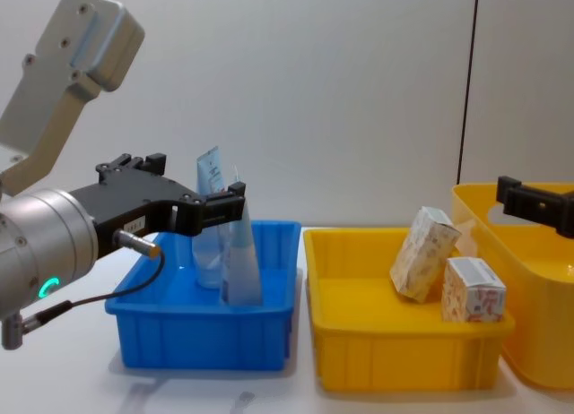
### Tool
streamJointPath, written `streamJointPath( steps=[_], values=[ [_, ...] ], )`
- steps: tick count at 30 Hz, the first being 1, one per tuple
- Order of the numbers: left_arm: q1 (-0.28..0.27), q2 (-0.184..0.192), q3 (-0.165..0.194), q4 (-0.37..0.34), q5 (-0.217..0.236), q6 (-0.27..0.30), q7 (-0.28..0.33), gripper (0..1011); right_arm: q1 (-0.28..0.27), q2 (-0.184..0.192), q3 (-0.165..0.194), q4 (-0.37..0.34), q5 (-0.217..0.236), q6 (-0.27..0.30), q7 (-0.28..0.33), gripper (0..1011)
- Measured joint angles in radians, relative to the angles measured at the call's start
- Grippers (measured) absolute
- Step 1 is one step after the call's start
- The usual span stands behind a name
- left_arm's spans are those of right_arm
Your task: Bimanual collaborative sorting of washing and personal care products
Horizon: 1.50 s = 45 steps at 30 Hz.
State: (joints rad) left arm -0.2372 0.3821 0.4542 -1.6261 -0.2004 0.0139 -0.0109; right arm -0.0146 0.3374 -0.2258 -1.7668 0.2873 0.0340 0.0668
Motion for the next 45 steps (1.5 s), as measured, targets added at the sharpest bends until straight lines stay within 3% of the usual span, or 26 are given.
streamJointPath(
  steps=[45],
  values=[
    [0.000,0.000,0.000,0.000,0.000,0.000,0.000,1001,0.000,0.000,0.000,0.000,0.000,0.000,0.000,1003]
  ],
)
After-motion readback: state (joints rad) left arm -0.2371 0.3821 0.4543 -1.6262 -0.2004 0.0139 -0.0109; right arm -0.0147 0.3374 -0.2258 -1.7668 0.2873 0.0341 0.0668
